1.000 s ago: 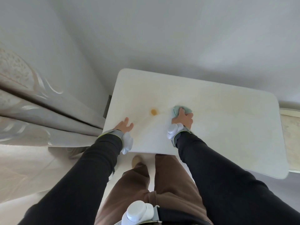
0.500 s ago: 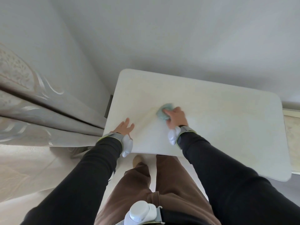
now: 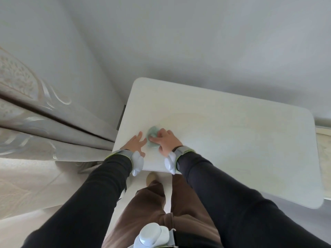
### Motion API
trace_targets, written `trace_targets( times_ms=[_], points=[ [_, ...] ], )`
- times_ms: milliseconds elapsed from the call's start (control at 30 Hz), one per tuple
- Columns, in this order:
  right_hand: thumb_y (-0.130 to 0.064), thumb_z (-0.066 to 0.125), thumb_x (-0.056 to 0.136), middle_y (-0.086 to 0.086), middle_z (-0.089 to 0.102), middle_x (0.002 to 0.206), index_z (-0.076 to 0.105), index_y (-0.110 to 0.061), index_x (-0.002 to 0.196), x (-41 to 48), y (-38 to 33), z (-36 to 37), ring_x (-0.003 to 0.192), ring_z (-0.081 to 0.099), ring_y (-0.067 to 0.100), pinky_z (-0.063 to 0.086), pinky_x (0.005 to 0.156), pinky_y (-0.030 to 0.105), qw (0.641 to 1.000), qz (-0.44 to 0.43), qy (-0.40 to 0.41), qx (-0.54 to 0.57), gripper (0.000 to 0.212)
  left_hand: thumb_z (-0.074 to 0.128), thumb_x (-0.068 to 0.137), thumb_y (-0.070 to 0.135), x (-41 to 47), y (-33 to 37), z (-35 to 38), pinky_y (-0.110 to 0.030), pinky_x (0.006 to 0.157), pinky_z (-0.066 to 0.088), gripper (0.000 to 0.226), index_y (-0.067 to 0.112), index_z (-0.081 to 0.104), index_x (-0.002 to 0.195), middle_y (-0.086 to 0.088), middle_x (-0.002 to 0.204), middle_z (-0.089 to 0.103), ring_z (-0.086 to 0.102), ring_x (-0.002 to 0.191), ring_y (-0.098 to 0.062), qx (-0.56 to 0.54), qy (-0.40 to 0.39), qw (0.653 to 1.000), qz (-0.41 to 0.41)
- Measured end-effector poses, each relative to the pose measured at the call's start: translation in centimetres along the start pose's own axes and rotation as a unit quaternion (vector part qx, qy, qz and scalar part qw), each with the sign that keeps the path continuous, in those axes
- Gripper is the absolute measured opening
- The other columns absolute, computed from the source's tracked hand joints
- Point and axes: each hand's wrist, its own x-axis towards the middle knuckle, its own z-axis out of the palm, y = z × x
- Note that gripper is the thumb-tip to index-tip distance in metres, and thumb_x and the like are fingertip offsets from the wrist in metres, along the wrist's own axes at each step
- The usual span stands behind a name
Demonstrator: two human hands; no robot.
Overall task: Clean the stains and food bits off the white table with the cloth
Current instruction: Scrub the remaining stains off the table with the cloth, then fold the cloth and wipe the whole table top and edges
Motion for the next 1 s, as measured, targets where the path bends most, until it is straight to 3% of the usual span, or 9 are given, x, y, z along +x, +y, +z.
trace_targets(
  times_ms=[133,233,333,433,533,667,800,933,1000],
  points=[
    [-0.011,0.046,0.089,0.009,0.04,0.124,0.044,-0.035,0.138,-0.7,2.9,-0.9,0.112,0.039,0.03,0.042,0.097,0.038,0.999,-0.025,0.008,-0.041,0.055,0.049,0.093,0.017,-0.5,-0.1,0.8,-0.041,0.119,0.02,0.077,0.023,0.0,0.152,0.005,0.16,-0.014,-0.003,0.149,-0.017,-0.053,0.034,0.998,-0.025],
    [-0.011,0.051,0.084,0.015,0.039,0.127,0.048,-0.029,0.136,-1.3,7.1,-3.4,0.116,0.041,0.036,0.041,0.099,0.036,0.992,0.099,0.079,0.017,0.055,0.04,0.093,0.012,-1.0,1.1,0.4,-0.036,0.113,0.031,0.066,0.026,0.014,0.151,0.008,0.16,0.011,0.024,0.143,-0.019,-0.075,0.124,0.986,-0.077],
    [-0.012,0.05,0.087,0.02,0.037,0.13,0.046,-0.022,0.136,-3.7,11.7,-4.9,0.118,0.042,0.041,0.039,0.099,0.037,0.927,0.31,0.195,0.076,0.05,0.036,0.093,0.013,-0.9,2.4,-0.7,-0.036,0.105,0.036,0.057,0.022,0.024,0.148,0.0,0.152,0.031,0.036,0.134,-0.024,-0.068,0.177,0.977,-0.102],
    [-0.02,0.046,0.093,0.021,0.04,0.134,0.044,-0.016,0.131,-5.4,14.8,-4.9,0.12,0.045,0.037,0.038,0.101,0.043,0.852,0.449,0.243,0.115,0.039,0.038,0.094,0.015,0.1,2.6,-1.8,-0.035,0.11,0.031,0.057,0.023,0.023,0.148,0.003,0.158,0.017,0.024,0.142,-0.02,-0.077,0.181,0.975,-0.1],
    [-0.031,0.044,0.093,0.015,0.052,0.127,0.046,-0.018,0.107,-5.4,14.7,-5.0,0.115,0.055,0.033,0.043,0.103,0.042,0.793,0.501,0.306,0.162,0.02,0.039,0.095,0.018,0.7,2.7,-2.9,-0.034,0.114,0.026,0.062,0.023,0.014,0.151,0.008,0.161,-0.001,0.008,0.148,-0.014,-0.071,0.152,0.981,-0.098],
    [-0.011,0.042,0.093,0.021,0.036,0.138,0.038,-0.016,0.139,-2.9,11.8,-5.8,0.126,0.039,0.038,0.036,0.106,0.043,0.851,0.41,0.267,0.193,0.047,0.041,0.096,0.023,1.5,2.8,-3.8,-0.039,0.116,0.024,0.068,0.026,0.003,0.152,0.008,0.16,-0.013,0.003,0.149,-0.013,-0.042,0.048,0.993,-0.096],
    [0.0,0.052,0.077,0.013,0.03,0.138,0.038,-0.028,0.141,-0.2,7.1,-5.5,0.121,0.035,0.034,0.04,0.099,0.035,0.953,0.244,0.142,0.107,0.071,0.045,0.094,0.023,1.8,2.4,-5.0,-0.042,0.116,0.026,0.069,0.028,0.006,0.152,0.01,0.16,-0.011,0.014,0.147,-0.017,-0.06,0.008,0.994,-0.094],
    [-0.005,0.048,0.086,0.009,0.039,0.135,0.048,-0.034,0.137,0.9,4.0,-3.2,0.119,0.038,0.032,0.034,0.105,0.032,0.999,0.013,0.006,0.041,0.058,0.045,0.094,0.022,2.0,2.4,-5.5,-0.045,0.116,0.025,0.069,0.027,0.009,0.152,0.011,0.16,-0.011,0.018,0.147,-0.02,-0.083,-0.016,0.991,-0.102],
    [-0.008,0.049,0.088,0.009,0.049,0.126,0.054,-0.029,0.133,1.0,4.0,-2.5,0.11,0.049,0.028,0.041,0.097,0.029,0.996,-0.01,-0.025,0.083,0.05,0.044,0.094,0.021,2.1,2.9,-5.3,-0.042,0.117,0.023,0.067,0.029,0.011,0.152,0.012,0.16,-0.008,0.018,0.147,-0.019,-0.103,0.004,0.988,-0.115]
  ],
)
